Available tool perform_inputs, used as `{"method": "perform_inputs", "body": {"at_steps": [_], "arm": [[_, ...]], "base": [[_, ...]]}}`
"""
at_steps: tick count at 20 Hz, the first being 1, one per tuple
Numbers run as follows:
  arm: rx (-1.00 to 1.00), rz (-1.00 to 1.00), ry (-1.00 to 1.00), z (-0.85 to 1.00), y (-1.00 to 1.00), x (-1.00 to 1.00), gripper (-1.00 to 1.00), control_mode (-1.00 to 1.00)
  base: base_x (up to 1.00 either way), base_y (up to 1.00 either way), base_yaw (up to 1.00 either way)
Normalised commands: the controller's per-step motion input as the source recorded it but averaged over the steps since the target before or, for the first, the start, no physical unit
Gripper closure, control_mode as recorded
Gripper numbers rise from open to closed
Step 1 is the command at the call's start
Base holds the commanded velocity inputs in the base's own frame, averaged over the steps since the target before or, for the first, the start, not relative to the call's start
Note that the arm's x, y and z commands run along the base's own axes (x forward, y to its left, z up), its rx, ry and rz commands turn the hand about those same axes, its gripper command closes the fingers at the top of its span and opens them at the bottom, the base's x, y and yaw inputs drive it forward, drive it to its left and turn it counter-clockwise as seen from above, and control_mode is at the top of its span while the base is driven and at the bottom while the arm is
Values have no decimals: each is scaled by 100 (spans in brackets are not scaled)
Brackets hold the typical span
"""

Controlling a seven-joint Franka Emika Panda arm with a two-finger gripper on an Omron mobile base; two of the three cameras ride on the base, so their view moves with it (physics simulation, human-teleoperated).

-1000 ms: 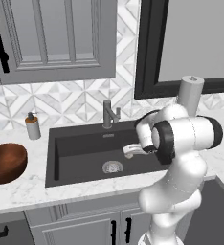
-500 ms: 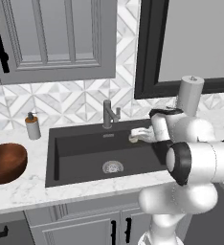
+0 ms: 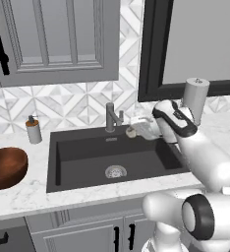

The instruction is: Pick the garlic from the sink and place it in the bowl. Then pick the bowl and place it in the microwave. Then close the microwave door and press the start button.

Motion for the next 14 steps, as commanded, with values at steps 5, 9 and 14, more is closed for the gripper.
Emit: {"method": "perform_inputs", "body": {"at_steps": [5,9,14], "arm": [[-18,0,31,60,100,-43,100,-100],[-17,0,26,8,100,-18,100,-100],[-24,0,18,9,100,0,100,-100]], "base": [[0,0,0],[0,0,0],[0,0,0]]}}
